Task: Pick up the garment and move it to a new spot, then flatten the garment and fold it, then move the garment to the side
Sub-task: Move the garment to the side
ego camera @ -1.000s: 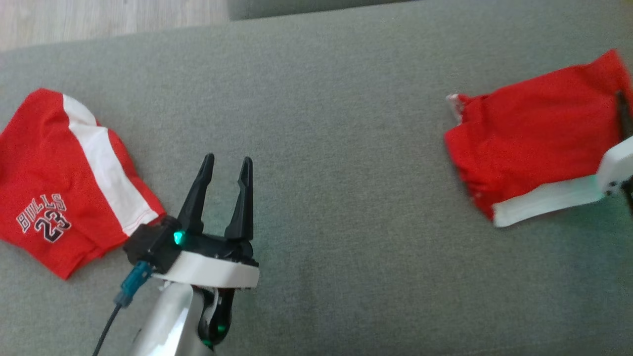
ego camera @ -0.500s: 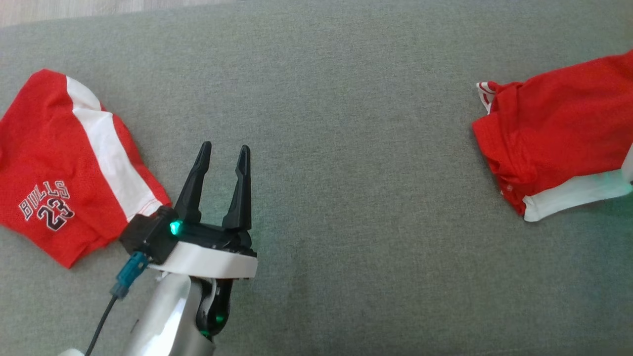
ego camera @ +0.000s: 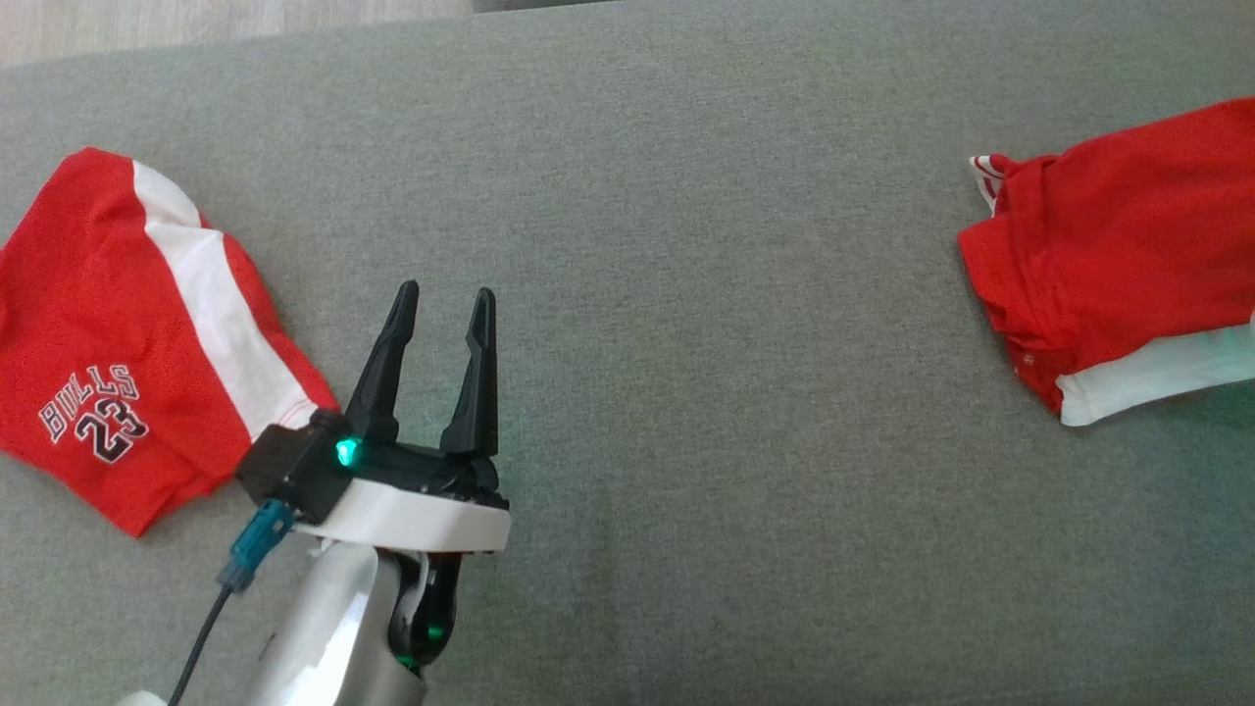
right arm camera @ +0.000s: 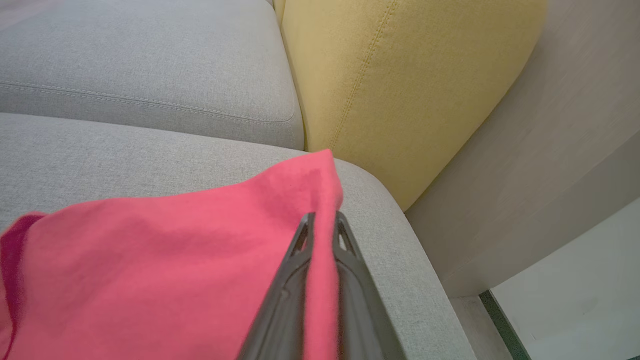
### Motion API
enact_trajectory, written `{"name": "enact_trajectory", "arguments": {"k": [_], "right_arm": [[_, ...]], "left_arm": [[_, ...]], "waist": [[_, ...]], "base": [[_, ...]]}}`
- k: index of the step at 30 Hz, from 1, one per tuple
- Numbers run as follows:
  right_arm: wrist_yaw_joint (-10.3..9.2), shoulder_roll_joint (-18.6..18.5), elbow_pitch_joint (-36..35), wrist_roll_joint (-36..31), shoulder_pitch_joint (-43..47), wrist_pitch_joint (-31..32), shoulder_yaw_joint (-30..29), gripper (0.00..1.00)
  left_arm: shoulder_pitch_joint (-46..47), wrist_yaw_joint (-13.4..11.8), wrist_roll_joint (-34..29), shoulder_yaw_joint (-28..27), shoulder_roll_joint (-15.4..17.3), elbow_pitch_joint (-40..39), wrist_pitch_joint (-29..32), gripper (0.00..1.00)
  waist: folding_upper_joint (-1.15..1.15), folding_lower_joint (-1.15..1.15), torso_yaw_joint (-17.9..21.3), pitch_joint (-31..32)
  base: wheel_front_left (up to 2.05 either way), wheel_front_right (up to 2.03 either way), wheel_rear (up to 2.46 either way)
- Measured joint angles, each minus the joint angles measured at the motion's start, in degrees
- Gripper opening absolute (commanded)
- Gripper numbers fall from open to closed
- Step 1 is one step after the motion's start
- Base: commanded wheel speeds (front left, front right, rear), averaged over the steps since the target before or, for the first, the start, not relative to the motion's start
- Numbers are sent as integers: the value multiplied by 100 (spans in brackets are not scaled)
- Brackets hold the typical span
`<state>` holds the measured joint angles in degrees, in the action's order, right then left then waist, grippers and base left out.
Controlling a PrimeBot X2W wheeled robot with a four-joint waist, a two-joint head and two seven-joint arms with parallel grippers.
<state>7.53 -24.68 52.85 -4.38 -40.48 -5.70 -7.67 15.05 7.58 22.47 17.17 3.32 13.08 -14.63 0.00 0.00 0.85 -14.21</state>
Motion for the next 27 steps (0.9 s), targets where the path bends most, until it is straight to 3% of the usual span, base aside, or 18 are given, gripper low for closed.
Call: {"name": "enact_trajectory", "arguments": {"k": [15, 16, 17, 27], "right_arm": [[0, 125, -25, -226, -13, -105, -271, 0], [0, 151, -29, -225, -13, -125, -264, 45], [0, 183, -32, -225, -13, -157, -255, 100], [0, 599, -359, 5, 13, -365, 82, 100]], "left_arm": [[0, 0, 22, -11, 0, 4, 0, 100], [0, 0, 22, -11, 0, 9, 0, 100], [0, 0, 22, -10, -1, 12, 0, 100], [-53, 0, 22, -90, -3, 94, 0, 100]], "waist": [[0, 0, 42, 12], [0, 0, 46, 23], [0, 0, 49, 37], [0, 0, 119, 426]], "base": [[0, 0, 0], [0, 0, 0], [0, 0, 0], [0, 0, 0]]}}
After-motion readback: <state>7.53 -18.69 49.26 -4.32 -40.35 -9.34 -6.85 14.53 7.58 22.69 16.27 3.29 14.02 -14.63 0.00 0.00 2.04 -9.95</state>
